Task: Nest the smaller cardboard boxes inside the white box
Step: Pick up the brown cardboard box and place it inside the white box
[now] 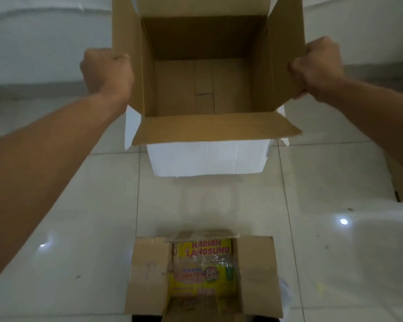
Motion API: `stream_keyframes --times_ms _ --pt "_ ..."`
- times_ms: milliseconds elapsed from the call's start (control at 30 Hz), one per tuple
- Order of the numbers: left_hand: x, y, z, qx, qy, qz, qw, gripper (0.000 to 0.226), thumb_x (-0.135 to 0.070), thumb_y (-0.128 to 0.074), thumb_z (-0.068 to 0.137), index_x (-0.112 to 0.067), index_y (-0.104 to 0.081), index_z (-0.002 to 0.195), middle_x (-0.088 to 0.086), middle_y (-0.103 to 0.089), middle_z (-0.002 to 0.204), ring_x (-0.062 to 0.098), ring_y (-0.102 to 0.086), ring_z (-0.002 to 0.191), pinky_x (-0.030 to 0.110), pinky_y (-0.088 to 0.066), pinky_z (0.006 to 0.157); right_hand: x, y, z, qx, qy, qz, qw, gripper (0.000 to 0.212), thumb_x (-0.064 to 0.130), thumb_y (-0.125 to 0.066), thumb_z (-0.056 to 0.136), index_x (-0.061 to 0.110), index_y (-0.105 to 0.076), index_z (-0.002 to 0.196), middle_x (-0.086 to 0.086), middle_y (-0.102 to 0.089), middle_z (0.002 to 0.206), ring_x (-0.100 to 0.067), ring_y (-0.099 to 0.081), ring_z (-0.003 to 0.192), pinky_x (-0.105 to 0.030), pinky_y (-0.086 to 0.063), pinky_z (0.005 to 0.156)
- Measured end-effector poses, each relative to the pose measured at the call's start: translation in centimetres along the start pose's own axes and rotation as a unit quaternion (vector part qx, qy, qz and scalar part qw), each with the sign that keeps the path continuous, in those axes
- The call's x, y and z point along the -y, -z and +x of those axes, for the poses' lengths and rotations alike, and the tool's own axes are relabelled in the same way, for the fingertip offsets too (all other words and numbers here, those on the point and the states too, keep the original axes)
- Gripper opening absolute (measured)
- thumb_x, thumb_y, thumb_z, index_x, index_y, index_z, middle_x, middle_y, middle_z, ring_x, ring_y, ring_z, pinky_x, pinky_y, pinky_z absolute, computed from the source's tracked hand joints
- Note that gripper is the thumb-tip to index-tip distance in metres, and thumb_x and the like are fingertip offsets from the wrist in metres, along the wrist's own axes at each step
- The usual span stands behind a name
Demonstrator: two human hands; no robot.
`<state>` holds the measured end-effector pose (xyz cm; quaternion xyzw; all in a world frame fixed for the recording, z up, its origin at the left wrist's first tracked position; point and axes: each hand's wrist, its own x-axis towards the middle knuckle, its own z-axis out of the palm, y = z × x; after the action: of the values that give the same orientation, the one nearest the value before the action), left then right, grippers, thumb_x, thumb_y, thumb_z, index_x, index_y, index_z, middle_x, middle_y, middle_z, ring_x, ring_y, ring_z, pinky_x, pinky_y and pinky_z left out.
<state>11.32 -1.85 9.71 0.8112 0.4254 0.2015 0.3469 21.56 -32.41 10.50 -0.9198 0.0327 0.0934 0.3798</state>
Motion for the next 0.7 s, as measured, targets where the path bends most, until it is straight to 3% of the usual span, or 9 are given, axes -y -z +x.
stream_keyframes --times_ms 100,200,300,433,533,633,700 --pt "1.1 -2.7 0.8 0.013 -0.001 0.002 1.0 0.032 -0.016 -0.055 0.078 -0.02 -0.035 0.054 -0.002 -0.045 0.06 0.012 -0.042 0.055 0.022 -0.033 0.046 -1.5 -1.9 1.6 0.002 -0.001 -0.015 1.0 0.016 0.008 -0.053 0.087 0.002 -0.06 0.099 -0.022 -0.065 0.1 -0.035 -0.069 0.071 -0.035 -0.055 0.041" --pt "2.4 -4.6 1.1 0.033 -0.006 0.012 0.999 0.022 -0.016 -0.054 0.078 -0.019 -0.043 0.059 0.004 -0.051 0.073 0.015 -0.045 0.064 0.025 -0.036 0.054 -2.8 -3.5 3.0 0.006 -0.015 -0.019 1.0 0.017 0.007 -0.053 0.086 -0.001 -0.06 0.1 -0.022 -0.064 0.096 -0.037 -0.069 0.071 -0.036 -0.054 0.041" --pt "3.9 -5.9 1.5 0.048 -0.004 0.025 0.999 0.012 -0.016 -0.054 0.08 -0.015 -0.053 0.068 0.006 -0.054 0.073 0.016 -0.049 0.065 0.026 -0.039 0.056 -3.7 -5.2 4.0 0.021 -0.022 -0.02 0.999 0.016 0.007 -0.053 0.086 -0.001 -0.059 0.099 -0.022 -0.063 0.093 -0.035 -0.066 0.064 -0.03 -0.053 0.035" --pt "6.1 -7.2 1.5 0.056 0.007 0.037 0.998 0.027 -0.022 -0.057 0.086 -0.017 -0.053 0.06 0.005 -0.062 0.074 0.018 -0.058 0.069 0.028 -0.05 0.066 -5.1 -7.1 5.1 0.052 -0.024 -0.019 0.998 0.01 0.008 -0.052 0.085 0.003 -0.055 0.093 -0.021 -0.06 0.087 -0.038 -0.067 0.067 -0.029 -0.053 0.035" --pt "7.4 -8.0 1.2 0.063 0.024 0.04 0.997 0.021 -0.024 -0.059 0.09 -0.005 -0.068 0.089 0.013 -0.069 0.098 0.024 -0.065 0.086 0.035 -0.055 0.082 -5.9 -8.4 5.4 0.054 -0.043 -0.039 0.997 0.015 0.01 -0.054 0.086 0.002 -0.056 0.099 -0.022 -0.062 0.093 -0.04 -0.068 0.074 -0.029 -0.053 0.035" --pt "8.5 -8.3 1.4 0.074 0.039 0.051 0.995 0.02 -0.024 -0.059 0.09 -0.007 -0.068 0.088 0.016 -0.069 0.105 0.027 -0.066 0.092 0.036 -0.054 0.085 -6.7 -9.5 5.6 0.057 -0.066 -0.054 0.995 0.028 0.013 -0.055 0.087 0.0 -0.055 0.112 -0.024 -0.063 0.108 -0.042 -0.068 0.082 -0.04 -0.058 0.047" --pt "9.0 -8.4 1.6 0.076 0.044 0.057 0.994 0.024 -0.025 -0.06 0.09 -0.005 -0.068 0.1 0.015 -0.068 0.107 0.027 -0.065 0.094 0.035 -0.054 0.086 -7.0 -9.9 5.7 0.06 -0.067 -0.059 0.994 0.027 0.013 -0.055 0.088 0.0 -0.055 0.112 -0.024 -0.063 0.11 -0.042 -0.067 0.084 -0.044 -0.059 0.059"
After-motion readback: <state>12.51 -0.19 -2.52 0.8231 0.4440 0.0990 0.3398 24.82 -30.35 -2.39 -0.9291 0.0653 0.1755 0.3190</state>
